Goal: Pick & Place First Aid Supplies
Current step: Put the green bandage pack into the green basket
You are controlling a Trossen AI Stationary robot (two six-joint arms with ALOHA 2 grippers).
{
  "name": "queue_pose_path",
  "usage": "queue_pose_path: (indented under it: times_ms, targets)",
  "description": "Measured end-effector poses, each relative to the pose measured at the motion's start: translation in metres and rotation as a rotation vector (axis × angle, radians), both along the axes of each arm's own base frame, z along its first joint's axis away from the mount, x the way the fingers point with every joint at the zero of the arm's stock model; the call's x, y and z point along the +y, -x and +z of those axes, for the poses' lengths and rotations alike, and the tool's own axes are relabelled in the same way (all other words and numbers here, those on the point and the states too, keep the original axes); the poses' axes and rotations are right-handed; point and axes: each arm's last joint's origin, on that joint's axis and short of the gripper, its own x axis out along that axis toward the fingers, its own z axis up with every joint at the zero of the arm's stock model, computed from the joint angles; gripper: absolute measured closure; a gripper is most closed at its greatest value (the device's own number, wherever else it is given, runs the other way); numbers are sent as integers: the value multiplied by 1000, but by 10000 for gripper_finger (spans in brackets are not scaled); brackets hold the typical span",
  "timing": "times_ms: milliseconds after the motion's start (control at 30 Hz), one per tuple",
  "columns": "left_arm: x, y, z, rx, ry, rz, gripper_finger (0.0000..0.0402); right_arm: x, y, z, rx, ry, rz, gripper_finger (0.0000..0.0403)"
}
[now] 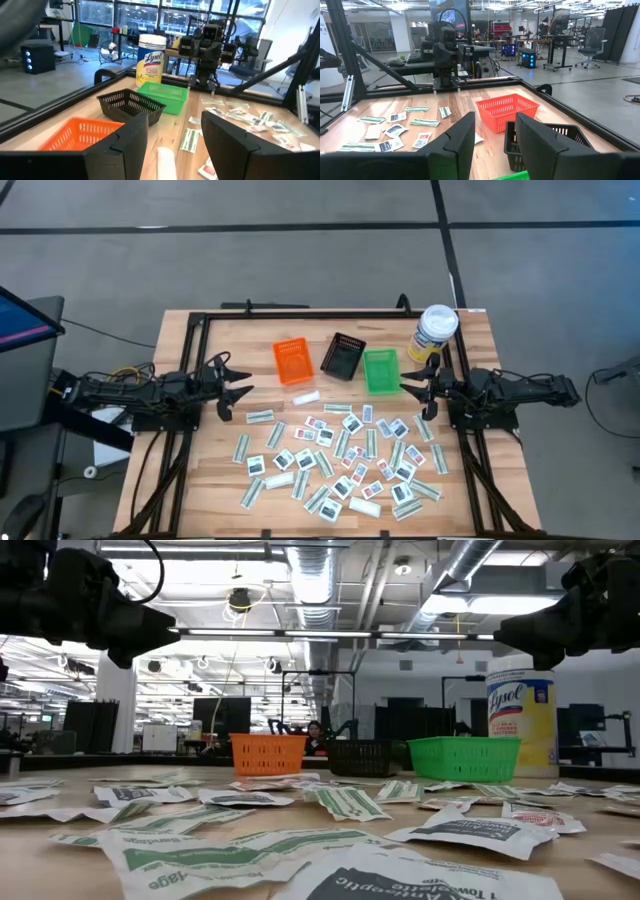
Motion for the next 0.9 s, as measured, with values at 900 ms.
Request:
queue_pose_path:
  times_ms: [900]
  targets:
    - [-10,-81,-7,717,9,-152,198,-2,2,15,-169,-33,-56,268]
